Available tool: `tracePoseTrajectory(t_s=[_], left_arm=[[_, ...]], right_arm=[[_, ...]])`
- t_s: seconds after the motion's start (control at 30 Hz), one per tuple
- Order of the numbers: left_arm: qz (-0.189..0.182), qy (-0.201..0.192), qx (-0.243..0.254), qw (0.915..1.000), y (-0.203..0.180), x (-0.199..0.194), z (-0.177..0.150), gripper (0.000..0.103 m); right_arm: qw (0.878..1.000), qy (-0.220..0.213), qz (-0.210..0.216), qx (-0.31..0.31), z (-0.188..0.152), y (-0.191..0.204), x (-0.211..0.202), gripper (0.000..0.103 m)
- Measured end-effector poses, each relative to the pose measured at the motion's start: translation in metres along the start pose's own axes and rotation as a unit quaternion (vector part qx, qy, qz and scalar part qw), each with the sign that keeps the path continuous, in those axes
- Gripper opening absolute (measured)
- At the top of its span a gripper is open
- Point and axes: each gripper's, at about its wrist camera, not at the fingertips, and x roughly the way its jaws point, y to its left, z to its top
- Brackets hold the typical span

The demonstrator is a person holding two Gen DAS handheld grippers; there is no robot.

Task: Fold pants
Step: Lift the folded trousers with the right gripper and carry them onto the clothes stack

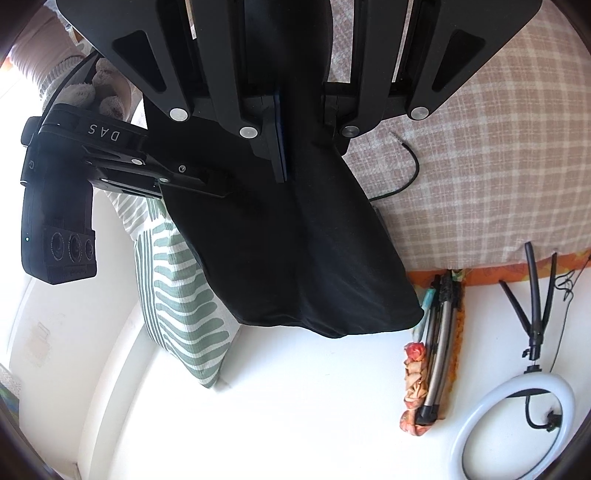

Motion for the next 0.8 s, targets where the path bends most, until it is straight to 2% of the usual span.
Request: tracePoseTrajectory(t_s=[0.3,0.5,0.8], left_arm=[[-0.018,0.007,-0.002,0.9998,0.004,0.044,0.041,0.011],[-0.027,0.002,-0.004,0.9996,0.008,0.077,0.08,0.011],[-0.025,-0.004,-0.001,0.9997,0.017,0.135,0.137,0.011]], right_arm=[[1.0,-0.01,-0.015,0.018,0.04,-0.037,0.021,0.012],[0.999,-0.022,-0.023,0.025,0.08,-0.07,0.04,0.012],[0.998,-0.029,-0.057,0.013,0.138,-0.115,0.081,0.012]])
